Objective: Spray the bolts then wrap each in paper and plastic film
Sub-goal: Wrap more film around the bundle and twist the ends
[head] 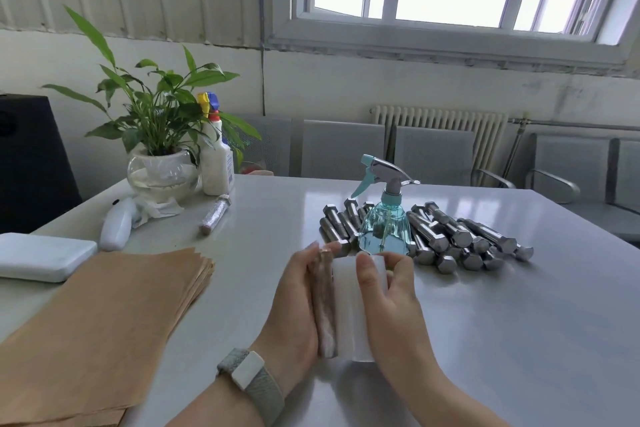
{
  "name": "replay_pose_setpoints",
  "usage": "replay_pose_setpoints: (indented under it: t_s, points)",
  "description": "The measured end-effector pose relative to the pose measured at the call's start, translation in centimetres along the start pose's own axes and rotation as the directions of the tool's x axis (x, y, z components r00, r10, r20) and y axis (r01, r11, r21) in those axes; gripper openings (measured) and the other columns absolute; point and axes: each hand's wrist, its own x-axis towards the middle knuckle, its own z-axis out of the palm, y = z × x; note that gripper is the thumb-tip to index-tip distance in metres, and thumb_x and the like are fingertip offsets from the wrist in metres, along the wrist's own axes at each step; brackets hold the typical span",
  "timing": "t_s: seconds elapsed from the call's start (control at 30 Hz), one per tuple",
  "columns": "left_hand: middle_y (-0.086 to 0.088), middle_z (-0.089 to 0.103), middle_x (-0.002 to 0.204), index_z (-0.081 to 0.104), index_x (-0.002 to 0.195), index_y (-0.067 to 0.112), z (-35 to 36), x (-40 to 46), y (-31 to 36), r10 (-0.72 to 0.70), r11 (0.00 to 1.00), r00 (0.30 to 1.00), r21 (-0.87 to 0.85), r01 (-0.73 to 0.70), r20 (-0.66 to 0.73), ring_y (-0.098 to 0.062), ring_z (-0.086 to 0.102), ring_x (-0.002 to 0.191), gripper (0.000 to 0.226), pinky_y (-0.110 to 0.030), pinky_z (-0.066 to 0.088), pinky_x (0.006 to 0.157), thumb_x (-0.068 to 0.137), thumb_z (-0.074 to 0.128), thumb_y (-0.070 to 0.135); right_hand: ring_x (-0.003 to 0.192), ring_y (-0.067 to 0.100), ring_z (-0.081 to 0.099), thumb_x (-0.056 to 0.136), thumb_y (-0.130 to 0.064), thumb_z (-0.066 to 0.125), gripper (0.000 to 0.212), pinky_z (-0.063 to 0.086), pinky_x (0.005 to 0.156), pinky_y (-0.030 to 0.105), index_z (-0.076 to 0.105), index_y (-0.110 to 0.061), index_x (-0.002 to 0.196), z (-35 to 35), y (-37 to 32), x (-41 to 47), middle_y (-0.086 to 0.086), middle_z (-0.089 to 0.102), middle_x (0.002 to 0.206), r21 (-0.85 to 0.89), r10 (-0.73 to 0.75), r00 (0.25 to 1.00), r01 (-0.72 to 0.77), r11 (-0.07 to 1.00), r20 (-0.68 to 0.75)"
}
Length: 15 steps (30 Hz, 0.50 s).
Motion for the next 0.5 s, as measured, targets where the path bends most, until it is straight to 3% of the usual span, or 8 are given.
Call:
replay_pose_setpoints:
  t_s: [0.1, 0.2, 0.27, 0.37, 0.5]
  points:
    - [-0.025, 0.067, 0.106, 0.064, 0.117, 0.002, 0.3, 0.1, 0.2, -0.008, 1.000, 1.000, 0.022, 0.009, -0.023, -0.036, 0.066, 0.088, 0.051, -0.046, 0.057, 0.077, 0.080, 0.048, 0.034, 0.080, 0.001, 0.067, 0.076, -0.079, 0.055, 0.052, 0.052, 0.070, 0.027, 0.054, -0.037, 0.107, -0.5, -0.2, 0.2, -0.006, 0.069, 0.098, 0.124, 0.072, 0.997, -0.075, 0.989, 0.029]
    - [-0.025, 0.069, 0.110, 0.070, 0.110, 0.007, 0.0, 0.2, 0.0, 0.051, 0.981, 0.993, 0.190, -0.031, -0.102, -0.037, 0.067, 0.096, 0.044, -0.050, 0.054, 0.088, 0.099, 0.038, 0.035, 0.090, 0.024, 0.072, 0.068, -0.072, 0.069, 0.065, 0.058, 0.072, 0.038, 0.070, -0.019, 0.106, -1.1, -0.3, 0.4, 0.011, 0.073, 0.100, 0.247, 0.198, 0.953, -0.254, 0.935, 0.230]
    - [-0.020, 0.071, 0.103, 0.071, 0.104, 0.010, -0.2, 0.2, 0.0, 0.106, 0.956, 0.990, 0.282, -0.076, -0.092, -0.030, 0.069, 0.091, 0.046, -0.044, 0.057, 0.081, 0.102, 0.038, 0.043, 0.097, 0.031, 0.071, 0.065, -0.069, 0.073, 0.069, 0.059, 0.082, 0.048, 0.069, -0.018, 0.111, -1.4, -0.3, 0.4, 0.014, 0.072, 0.105, 0.284, 0.215, 0.919, -0.314, 0.906, 0.330]
    - [-0.007, 0.073, 0.093, 0.066, 0.104, 0.017, -1.0, 0.3, -0.3, 0.225, 0.828, 0.974, 0.525, -0.195, 0.006, -0.022, 0.071, 0.087, 0.050, -0.036, 0.058, 0.076, 0.093, 0.041, 0.058, 0.102, 0.026, 0.070, 0.061, -0.073, 0.075, 0.079, 0.055, 0.092, 0.053, 0.060, -0.024, 0.120, -1.6, 0.1, 0.6, 0.007, 0.071, 0.113, 0.288, 0.186, 0.928, -0.283, 0.915, 0.322]
    - [0.005, 0.059, 0.063, 0.057, 0.096, 0.017, -0.9, 0.4, 0.0, 0.290, 0.791, 0.957, 0.557, -0.254, 0.023, -0.012, 0.054, 0.056, 0.051, -0.024, 0.047, 0.051, 0.084, 0.047, 0.066, 0.091, 0.030, 0.071, 0.058, -0.077, 0.073, 0.078, 0.056, 0.086, 0.058, 0.061, -0.023, 0.113, -1.4, -0.1, 0.6, 0.011, 0.070, 0.104, 0.267, 0.158, 0.957, -0.223, 0.938, 0.243]
